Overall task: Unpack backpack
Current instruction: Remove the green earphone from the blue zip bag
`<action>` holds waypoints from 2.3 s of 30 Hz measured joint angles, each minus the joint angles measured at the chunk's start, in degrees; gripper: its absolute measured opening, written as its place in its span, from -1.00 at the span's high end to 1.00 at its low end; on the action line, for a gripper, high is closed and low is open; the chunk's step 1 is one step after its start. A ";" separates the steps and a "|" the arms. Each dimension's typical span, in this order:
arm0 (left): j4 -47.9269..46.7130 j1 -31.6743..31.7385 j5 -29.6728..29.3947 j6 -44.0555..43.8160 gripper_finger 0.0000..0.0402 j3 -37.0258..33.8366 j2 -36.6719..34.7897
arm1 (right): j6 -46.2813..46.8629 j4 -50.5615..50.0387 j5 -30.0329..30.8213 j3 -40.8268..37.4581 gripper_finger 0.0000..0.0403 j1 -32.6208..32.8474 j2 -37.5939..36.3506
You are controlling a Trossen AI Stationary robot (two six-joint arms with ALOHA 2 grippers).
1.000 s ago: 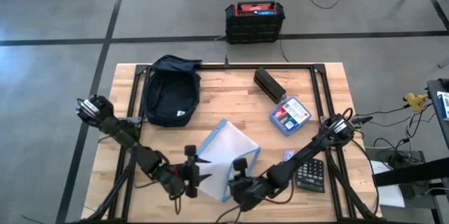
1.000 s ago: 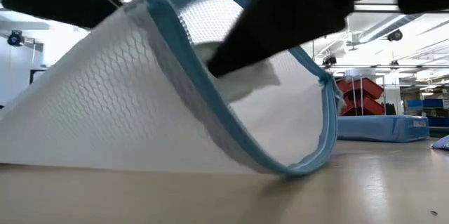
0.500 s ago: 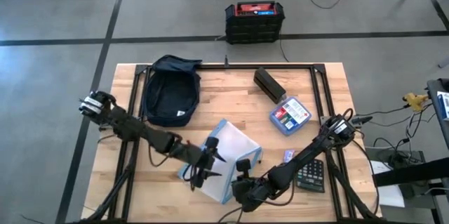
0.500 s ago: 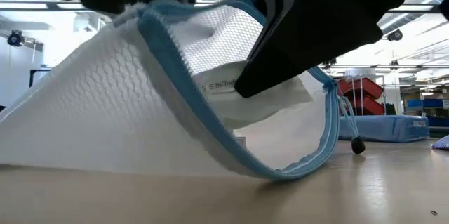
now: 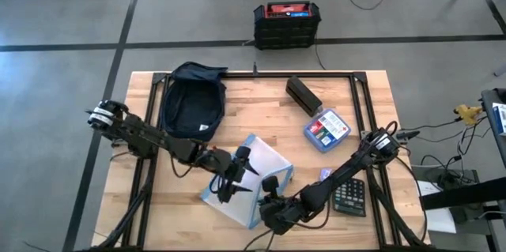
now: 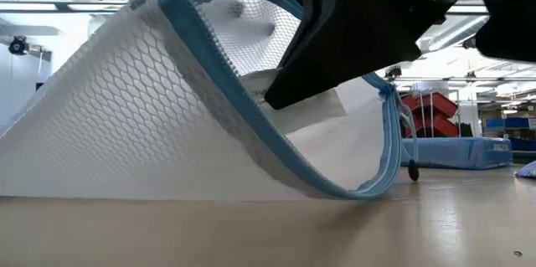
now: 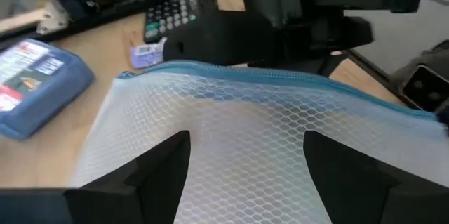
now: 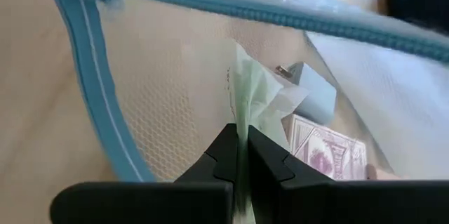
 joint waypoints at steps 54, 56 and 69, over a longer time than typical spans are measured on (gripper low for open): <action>-6.68 7.92 20.59 1.46 0.87 3.10 5.72 | -18.10 -1.98 13.64 4.54 1.00 -2.07 0.11; -7.61 7.90 20.59 1.54 0.91 2.99 5.76 | -14.54 -3.77 11.26 4.60 1.00 -2.02 -0.01; -15.85 7.96 14.22 -0.89 1.00 2.97 1.39 | 2.85 -13.04 1.79 5.78 1.00 1.62 -0.95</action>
